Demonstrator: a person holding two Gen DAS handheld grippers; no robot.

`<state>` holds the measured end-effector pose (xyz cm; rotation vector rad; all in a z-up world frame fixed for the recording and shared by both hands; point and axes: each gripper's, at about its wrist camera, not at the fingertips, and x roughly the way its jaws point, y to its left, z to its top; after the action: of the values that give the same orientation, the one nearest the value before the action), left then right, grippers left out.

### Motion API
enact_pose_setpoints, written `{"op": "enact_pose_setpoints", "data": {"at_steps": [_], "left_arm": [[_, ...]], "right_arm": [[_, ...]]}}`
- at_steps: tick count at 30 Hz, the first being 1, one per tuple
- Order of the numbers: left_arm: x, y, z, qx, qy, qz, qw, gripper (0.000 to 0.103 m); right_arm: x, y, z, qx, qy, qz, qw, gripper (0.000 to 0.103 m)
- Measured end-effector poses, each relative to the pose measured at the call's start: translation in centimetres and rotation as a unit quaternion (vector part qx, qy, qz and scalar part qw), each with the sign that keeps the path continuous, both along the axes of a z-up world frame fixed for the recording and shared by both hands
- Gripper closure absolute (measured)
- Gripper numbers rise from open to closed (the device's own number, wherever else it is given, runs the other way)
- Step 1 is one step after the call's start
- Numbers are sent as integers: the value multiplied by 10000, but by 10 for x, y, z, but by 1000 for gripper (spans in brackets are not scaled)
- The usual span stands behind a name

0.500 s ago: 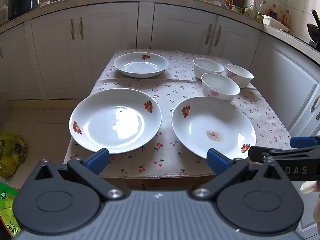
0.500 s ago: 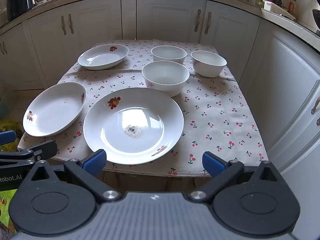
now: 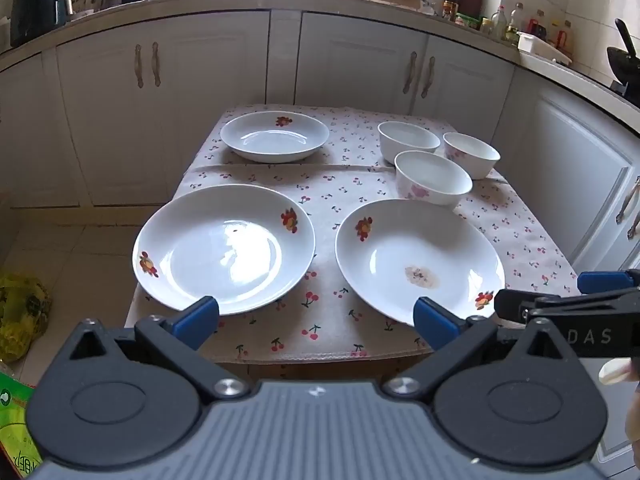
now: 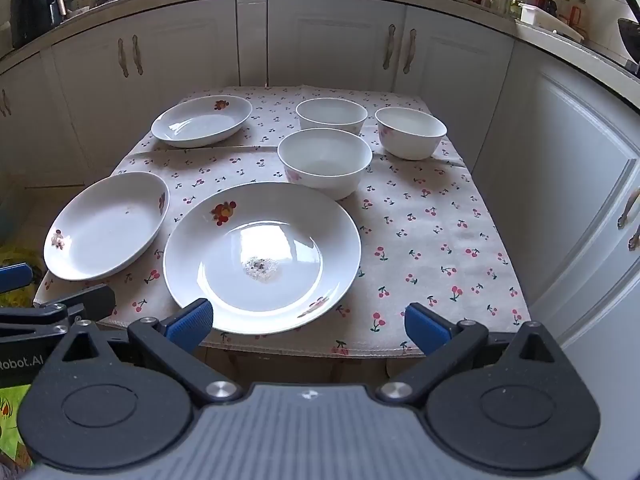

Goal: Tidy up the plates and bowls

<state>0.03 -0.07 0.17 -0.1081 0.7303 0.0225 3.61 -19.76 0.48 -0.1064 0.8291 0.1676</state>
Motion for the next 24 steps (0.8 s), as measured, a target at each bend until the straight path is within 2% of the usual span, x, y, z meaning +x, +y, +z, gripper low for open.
{"op": "enact_pose_setpoints", "data": {"at_steps": [24], "left_arm": [[1, -3, 4, 24, -80, -49, 10000, 1]], "right_arm": [[-1, -2, 2, -10, -114, -63, 9999, 0]]}}
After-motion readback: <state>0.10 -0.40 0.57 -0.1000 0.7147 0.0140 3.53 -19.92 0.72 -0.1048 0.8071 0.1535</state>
